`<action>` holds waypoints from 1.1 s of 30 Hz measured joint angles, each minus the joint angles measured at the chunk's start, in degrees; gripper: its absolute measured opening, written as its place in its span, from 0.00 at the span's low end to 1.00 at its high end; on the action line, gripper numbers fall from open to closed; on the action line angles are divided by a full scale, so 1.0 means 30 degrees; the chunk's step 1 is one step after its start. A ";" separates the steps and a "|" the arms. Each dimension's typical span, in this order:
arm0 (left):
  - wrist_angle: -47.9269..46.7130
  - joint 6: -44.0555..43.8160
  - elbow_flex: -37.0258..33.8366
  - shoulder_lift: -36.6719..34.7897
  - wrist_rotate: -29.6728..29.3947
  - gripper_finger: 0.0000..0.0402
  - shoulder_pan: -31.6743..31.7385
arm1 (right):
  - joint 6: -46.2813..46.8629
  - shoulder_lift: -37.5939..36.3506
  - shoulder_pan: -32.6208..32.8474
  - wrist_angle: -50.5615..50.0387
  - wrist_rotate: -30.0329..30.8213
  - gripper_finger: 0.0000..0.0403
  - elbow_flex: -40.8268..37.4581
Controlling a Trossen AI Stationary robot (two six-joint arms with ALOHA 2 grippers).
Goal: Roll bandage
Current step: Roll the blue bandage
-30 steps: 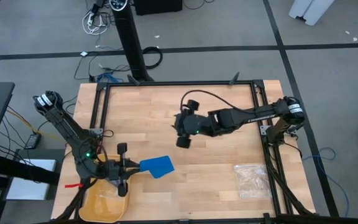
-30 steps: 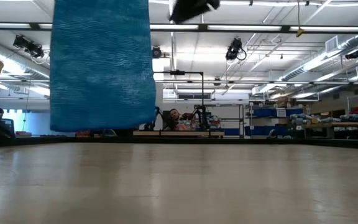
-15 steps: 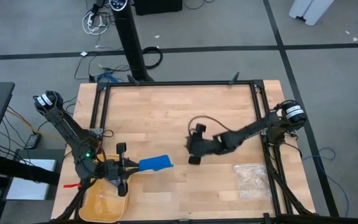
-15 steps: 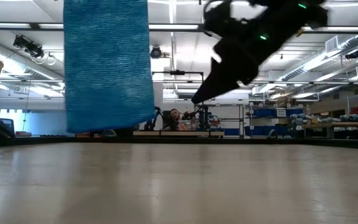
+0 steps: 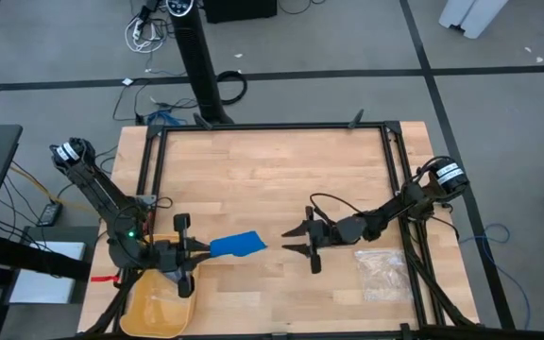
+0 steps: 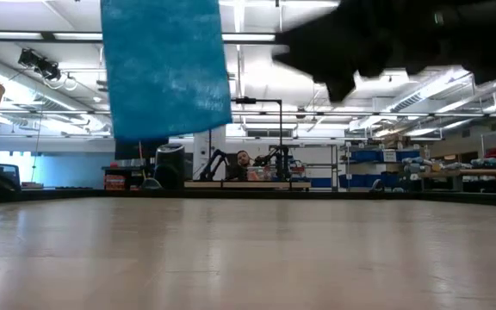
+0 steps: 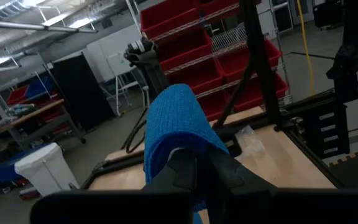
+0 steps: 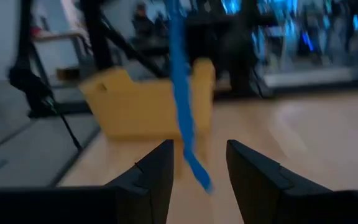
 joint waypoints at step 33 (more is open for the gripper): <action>0.0774 0.1198 0.1078 -0.0001 0.1090 0.04 0.0984 | -0.1074 0.0000 -0.1200 -0.4576 -0.1843 0.44 0.3768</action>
